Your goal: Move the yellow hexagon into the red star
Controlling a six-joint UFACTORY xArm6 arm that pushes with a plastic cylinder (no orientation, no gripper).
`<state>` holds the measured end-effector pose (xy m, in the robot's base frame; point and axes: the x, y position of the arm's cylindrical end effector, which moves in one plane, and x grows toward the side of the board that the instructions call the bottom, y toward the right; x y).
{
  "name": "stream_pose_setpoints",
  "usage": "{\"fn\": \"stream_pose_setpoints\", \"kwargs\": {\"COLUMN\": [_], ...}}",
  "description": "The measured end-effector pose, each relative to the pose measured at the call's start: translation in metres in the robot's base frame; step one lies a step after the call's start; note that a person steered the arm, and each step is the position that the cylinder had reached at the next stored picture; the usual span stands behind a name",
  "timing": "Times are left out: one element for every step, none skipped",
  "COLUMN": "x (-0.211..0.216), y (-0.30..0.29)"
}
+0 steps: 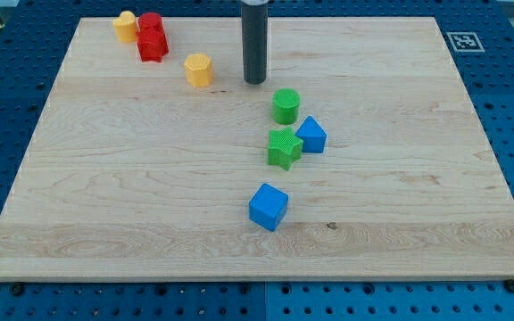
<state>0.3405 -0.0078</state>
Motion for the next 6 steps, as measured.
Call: {"fn": "stream_pose_setpoints", "kwargs": {"x": [0.0,0.0,0.0,0.0,-0.004,-0.018], "y": [0.0,-0.014,-0.036,-0.055,-0.067,-0.071]}}
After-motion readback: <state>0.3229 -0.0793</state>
